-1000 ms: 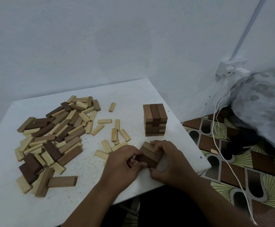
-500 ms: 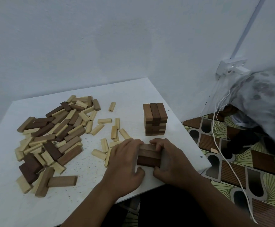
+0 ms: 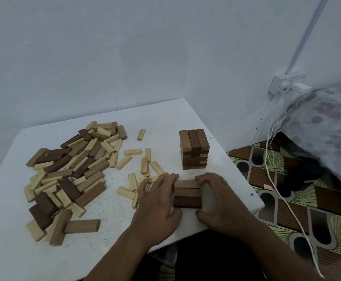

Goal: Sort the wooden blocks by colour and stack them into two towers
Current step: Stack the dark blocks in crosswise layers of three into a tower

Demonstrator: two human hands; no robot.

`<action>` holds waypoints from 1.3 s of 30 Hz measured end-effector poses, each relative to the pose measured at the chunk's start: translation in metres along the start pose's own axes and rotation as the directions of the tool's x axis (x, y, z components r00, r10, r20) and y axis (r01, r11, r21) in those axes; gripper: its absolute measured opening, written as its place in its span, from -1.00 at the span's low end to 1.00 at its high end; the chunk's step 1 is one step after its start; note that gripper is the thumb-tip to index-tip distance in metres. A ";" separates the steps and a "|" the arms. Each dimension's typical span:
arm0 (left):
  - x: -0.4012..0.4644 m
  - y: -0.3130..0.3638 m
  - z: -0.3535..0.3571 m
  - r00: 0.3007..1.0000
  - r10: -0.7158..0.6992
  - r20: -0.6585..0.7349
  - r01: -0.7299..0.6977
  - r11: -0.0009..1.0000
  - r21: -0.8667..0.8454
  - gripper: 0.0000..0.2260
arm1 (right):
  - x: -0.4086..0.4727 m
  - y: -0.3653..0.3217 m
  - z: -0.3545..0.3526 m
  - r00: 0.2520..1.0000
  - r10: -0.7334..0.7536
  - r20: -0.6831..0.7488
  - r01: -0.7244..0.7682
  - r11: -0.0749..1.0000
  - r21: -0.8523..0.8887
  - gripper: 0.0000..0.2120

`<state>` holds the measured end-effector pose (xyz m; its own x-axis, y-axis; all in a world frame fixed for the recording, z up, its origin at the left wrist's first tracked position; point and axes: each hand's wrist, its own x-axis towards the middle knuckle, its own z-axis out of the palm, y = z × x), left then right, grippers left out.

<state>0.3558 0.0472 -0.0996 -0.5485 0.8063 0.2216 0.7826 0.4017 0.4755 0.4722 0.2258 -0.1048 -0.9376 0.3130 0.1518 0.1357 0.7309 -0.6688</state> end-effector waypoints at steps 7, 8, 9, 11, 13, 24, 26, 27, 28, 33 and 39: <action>-0.001 0.001 -0.001 1.000 -0.021 -0.022 0.020 0.997 -0.070 -0.41 | -0.003 -0.001 0.003 0.996 0.087 -0.017 -0.086 0.995 0.040 -0.46; -0.001 0.001 -0.001 0.999 -0.024 -0.021 0.022 0.997 -0.069 -0.41 | -0.004 -0.001 0.003 0.996 0.089 -0.016 -0.089 0.995 0.046 -0.46; -0.001 0.001 -0.001 0.999 -0.025 -0.023 0.023 0.997 -0.067 -0.41 | -0.004 0.000 0.003 0.996 0.090 -0.013 -0.089 0.995 0.052 -0.47; -0.002 0.001 0.000 0.999 -0.029 -0.032 0.026 0.997 -0.074 -0.41 | -0.004 0.000 0.002 0.996 0.092 -0.002 -0.092 0.994 0.061 -0.49; -0.002 0.000 0.000 0.999 -0.036 -0.041 0.032 0.995 -0.093 -0.41 | -0.003 0.001 0.002 0.995 0.099 0.009 -0.099 0.992 0.073 -0.52; -0.002 0.004 -0.008 0.992 -0.103 -0.073 0.075 0.948 -0.310 -0.49 | 0.001 -0.005 -0.014 0.995 0.082 0.052 -0.089 0.987 0.136 -0.38; 0.000 0.008 -0.014 0.988 -0.135 -0.074 0.098 0.921 -0.377 -0.50 | -0.001 -0.009 -0.020 0.996 0.084 0.028 -0.088 0.983 0.162 -0.40; 0.001 0.010 -0.016 0.986 -0.157 -0.063 0.117 0.903 -0.414 -0.49 | -0.002 -0.013 -0.021 0.997 0.079 0.006 -0.079 0.983 0.166 -0.41; 0.002 0.010 -0.017 0.982 -0.182 -0.052 0.139 0.878 -0.458 -0.47 | -0.003 -0.017 -0.022 0.997 0.069 -0.024 -0.065 0.984 0.163 -0.40; 0.012 0.016 -0.026 0.959 -0.275 -0.060 0.172 0.743 -0.647 -0.43 | -0.002 -0.035 -0.026 0.978 -0.020 -0.207 0.050 0.989 0.141 -0.40; 0.039 0.032 -0.044 0.963 -0.219 -0.154 0.053 0.719 -0.693 -0.50 | 0.019 -0.045 -0.049 0.938 -0.161 -0.307 0.202 0.973 0.107 -0.42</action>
<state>0.3470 0.0724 -0.0385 -0.7453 0.6218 0.2406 0.3302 0.0307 0.9434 0.4643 0.2282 -0.0362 -0.8029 0.3620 0.4736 -0.0919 0.7097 -0.6984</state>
